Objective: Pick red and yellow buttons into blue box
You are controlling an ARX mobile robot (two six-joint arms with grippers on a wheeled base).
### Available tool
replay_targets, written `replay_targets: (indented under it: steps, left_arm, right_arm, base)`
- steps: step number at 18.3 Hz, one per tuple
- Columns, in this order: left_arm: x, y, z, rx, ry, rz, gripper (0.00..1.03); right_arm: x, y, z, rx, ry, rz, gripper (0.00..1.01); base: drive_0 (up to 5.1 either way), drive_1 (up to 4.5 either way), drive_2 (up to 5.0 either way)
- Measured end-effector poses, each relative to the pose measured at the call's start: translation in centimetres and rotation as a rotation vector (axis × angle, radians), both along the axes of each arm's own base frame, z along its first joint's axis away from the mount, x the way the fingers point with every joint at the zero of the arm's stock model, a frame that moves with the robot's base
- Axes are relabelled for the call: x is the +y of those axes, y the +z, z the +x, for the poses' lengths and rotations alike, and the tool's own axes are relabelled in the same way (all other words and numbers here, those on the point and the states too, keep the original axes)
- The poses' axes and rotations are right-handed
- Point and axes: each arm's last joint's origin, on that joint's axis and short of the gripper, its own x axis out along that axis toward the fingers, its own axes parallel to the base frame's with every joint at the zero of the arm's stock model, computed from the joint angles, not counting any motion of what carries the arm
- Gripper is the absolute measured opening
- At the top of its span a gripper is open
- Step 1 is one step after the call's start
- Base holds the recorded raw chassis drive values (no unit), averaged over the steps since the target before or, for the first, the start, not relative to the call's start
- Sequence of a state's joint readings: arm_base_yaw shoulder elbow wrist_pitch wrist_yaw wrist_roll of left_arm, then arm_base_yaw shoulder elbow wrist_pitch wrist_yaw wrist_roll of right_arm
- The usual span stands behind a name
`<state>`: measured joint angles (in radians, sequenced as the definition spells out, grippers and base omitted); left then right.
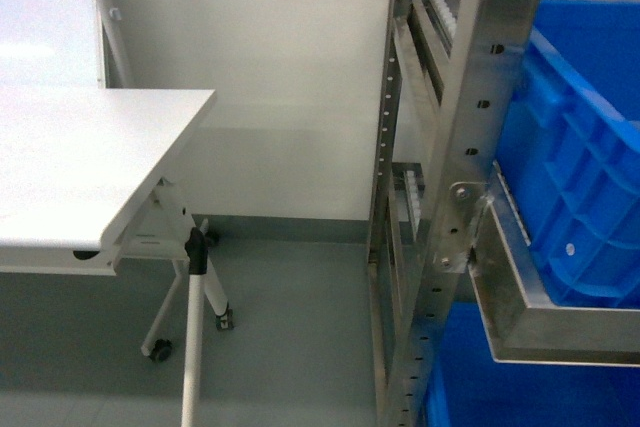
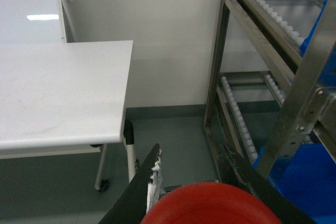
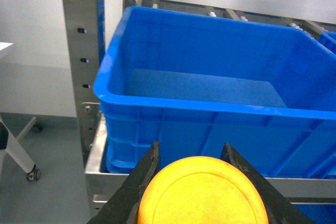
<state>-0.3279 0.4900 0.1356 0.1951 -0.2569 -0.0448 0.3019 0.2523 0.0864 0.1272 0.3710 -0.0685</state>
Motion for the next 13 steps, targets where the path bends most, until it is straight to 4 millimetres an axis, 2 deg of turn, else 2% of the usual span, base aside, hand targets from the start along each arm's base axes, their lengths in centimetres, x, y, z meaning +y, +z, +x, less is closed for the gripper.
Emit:
replay_targets:
  steps: [13]
  left_arm:
    - [-0.02,-0.01,-0.01,0.001,-0.003,0.001,0.28]
  right_arm:
    - [0.00,0.00,0.00,0.000,0.000,0.000,0.32]
  base:
    - [5.0,-2.41,-2.4]
